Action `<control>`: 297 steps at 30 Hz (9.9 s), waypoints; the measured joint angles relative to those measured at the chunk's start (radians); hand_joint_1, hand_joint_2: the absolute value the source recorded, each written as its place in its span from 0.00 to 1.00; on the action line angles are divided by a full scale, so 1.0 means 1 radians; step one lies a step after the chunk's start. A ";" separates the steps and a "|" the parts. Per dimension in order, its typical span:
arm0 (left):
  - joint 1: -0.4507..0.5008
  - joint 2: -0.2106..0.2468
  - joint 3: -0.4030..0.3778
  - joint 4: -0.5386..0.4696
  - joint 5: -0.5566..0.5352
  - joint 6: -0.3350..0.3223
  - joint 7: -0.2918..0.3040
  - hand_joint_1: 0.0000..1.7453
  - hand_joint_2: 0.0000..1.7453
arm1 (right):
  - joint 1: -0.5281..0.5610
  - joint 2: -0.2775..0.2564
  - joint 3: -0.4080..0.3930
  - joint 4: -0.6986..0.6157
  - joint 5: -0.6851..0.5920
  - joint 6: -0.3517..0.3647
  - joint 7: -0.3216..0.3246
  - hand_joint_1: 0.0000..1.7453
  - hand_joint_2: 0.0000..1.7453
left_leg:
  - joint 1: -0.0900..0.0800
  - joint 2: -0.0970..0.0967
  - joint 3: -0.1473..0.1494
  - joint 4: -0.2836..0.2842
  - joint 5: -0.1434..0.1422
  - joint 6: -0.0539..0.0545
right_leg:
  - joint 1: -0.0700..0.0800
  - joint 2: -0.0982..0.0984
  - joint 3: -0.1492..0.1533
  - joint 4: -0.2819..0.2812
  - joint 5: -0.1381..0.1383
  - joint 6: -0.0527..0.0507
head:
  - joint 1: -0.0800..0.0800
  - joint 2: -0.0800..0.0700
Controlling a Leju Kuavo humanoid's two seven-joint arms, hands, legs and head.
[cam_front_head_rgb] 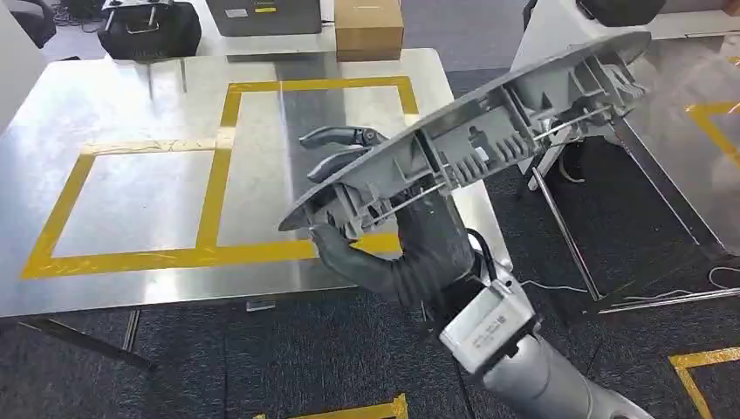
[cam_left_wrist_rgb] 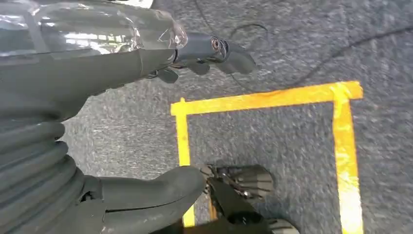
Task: Take the parts from the cabinet and place them on the table.
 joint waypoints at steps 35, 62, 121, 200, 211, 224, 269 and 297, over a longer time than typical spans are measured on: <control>0.024 -0.040 -0.158 0.000 0.002 -0.051 0.061 0.00 1.00 | -0.653 0.123 0.429 1.118 0.382 0.541 0.295 1.00 1.00 | -0.001 -0.007 -0.001 0.000 0.000 0.002 | -0.001 -0.003 0.002 -0.005 0.001 0.001 | -0.001 0.000; 0.045 -0.051 -0.157 -0.001 0.002 -0.053 0.037 0.00 1.00 | -0.677 0.076 0.599 1.309 0.617 0.597 0.317 1.00 1.00 | -0.002 -0.020 0.001 0.001 0.001 0.002 | -0.001 -0.009 0.007 -0.009 0.001 0.001 | 0.002 0.000; 0.049 0.010 -0.097 -0.001 0.040 0.088 -0.133 0.00 0.00 | 0.420 -0.057 -0.022 -0.093 -0.350 -0.089 -0.355 0.00 0.00 | -0.002 -0.014 0.009 -0.019 0.018 0.024 | -0.005 -0.005 0.025 -0.020 0.011 0.024 | -0.003 0.000; 0.028 0.019 -0.029 0.000 0.002 0.091 -0.071 0.00 0.00 | 0.484 0.103 -0.316 1.380 -0.439 -0.149 -0.312 0.00 0.00 | 0.010 -0.012 -0.184 0.081 0.044 -0.027 | -0.004 -0.009 0.142 -0.099 -0.028 -0.032 | 0.009 0.000; 0.020 0.040 -0.026 0.000 0.002 0.089 -0.111 0.00 0.00 | 0.463 0.119 -0.267 1.520 -0.509 -0.127 -0.314 0.00 0.00 | 0.010 -0.023 0.070 -0.035 -0.014 -0.017 | 0.001 -0.016 -0.016 -0.030 0.072 0.000 | -0.002 0.000; 0.024 0.051 -0.024 0.000 0.002 0.098 -0.060 0.00 0.00 | 0.448 0.128 -0.261 1.592 -0.565 -0.082 -0.298 0.00 0.00 | 0.003 0.036 -0.090 -0.019 0.121 0.006 | 0.000 -0.071 0.190 -0.069 -0.075 0.011 | 0.064 0.000; 0.032 0.060 -0.024 0.005 0.000 0.089 -0.042 0.00 0.00 | 0.447 0.162 -0.262 1.661 -0.658 -0.068 -0.287 0.00 0.00 | 0.041 -0.127 -0.054 0.036 0.053 -0.045 | -0.009 0.078 0.076 -0.029 -0.028 -0.010 | -0.004 0.000; 0.035 0.075 -0.018 0.006 0.011 0.064 -0.031 0.00 0.00 | 0.448 0.182 -0.232 1.670 -0.628 -0.070 -0.269 0.00 0.00 | 0.028 -0.023 -0.153 0.209 -0.007 -0.039 | 0.005 0.049 0.071 -0.035 -0.025 -0.038 | -0.009 0.000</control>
